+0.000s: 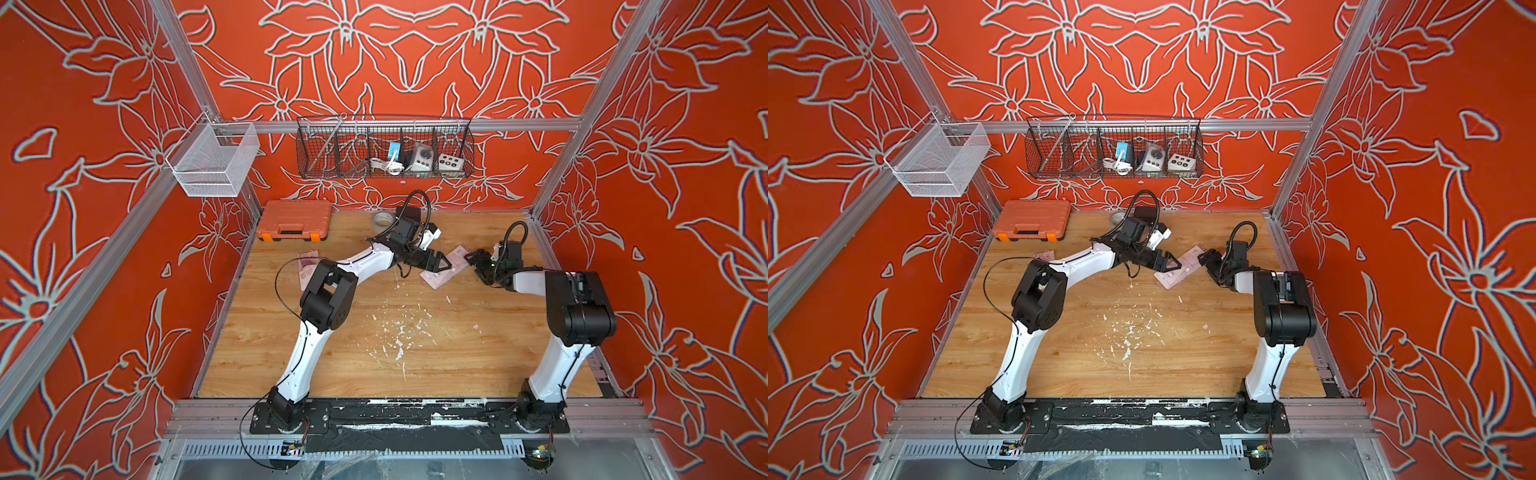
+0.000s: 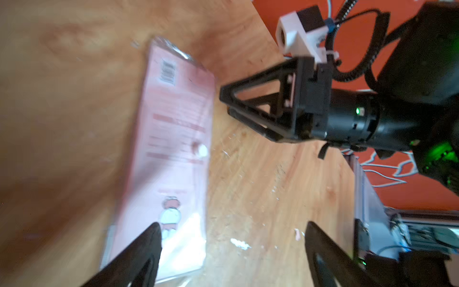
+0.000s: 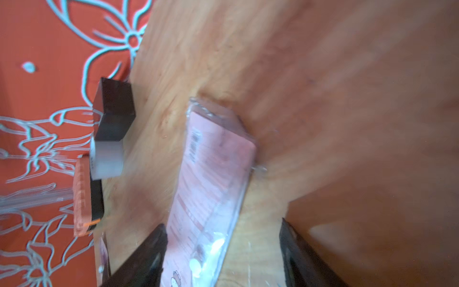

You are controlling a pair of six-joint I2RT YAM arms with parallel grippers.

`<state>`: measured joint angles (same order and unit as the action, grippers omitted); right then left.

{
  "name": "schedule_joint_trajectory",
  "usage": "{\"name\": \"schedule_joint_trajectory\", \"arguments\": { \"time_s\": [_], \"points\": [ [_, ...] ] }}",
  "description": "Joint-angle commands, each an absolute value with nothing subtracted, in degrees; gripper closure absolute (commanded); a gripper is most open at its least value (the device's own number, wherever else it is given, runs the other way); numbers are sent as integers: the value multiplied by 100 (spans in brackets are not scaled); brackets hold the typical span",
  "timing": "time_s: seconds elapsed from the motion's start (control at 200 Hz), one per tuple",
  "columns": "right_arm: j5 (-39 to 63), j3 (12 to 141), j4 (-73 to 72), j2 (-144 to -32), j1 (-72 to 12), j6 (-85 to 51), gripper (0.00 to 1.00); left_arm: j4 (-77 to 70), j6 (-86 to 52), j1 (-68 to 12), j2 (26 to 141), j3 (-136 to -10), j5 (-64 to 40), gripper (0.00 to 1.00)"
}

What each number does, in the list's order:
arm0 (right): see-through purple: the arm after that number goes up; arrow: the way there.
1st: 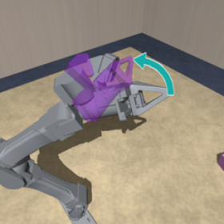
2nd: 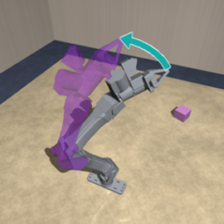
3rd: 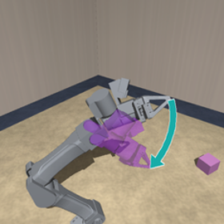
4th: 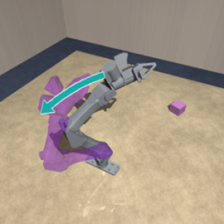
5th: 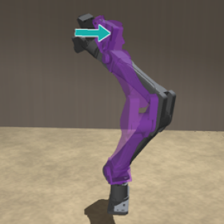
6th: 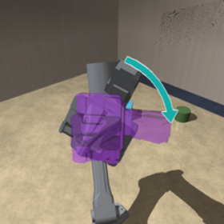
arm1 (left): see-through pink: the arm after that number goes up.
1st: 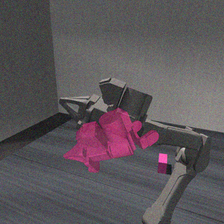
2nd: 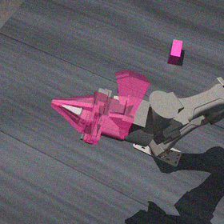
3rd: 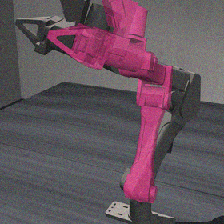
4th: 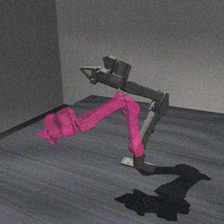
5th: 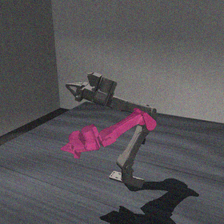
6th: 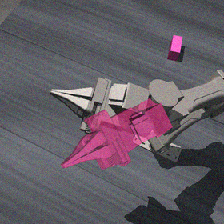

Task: Open the ruler set and take out the ruler
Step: Adjust the ruler set bag at the center of the board, then pick up the ruler set bag from the center of the board.

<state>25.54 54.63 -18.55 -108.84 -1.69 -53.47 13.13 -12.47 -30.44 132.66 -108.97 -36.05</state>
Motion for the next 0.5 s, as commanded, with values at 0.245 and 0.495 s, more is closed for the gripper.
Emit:
{"name": "schedule_joint_trajectory", "arguments": {
  "time_s": [0.245, 0.495],
  "points": [
    [3294, 5510, -2224, -11383, -377, -5562, 42, 2600, -1573, -3014, 14227, -11937, -2828, 13],
    [3665, 5478, -2871, -11612, -616, -5793, 54, 1628, -1830, -3023, 13873, -10636, -3269, 28]
  ]
}}
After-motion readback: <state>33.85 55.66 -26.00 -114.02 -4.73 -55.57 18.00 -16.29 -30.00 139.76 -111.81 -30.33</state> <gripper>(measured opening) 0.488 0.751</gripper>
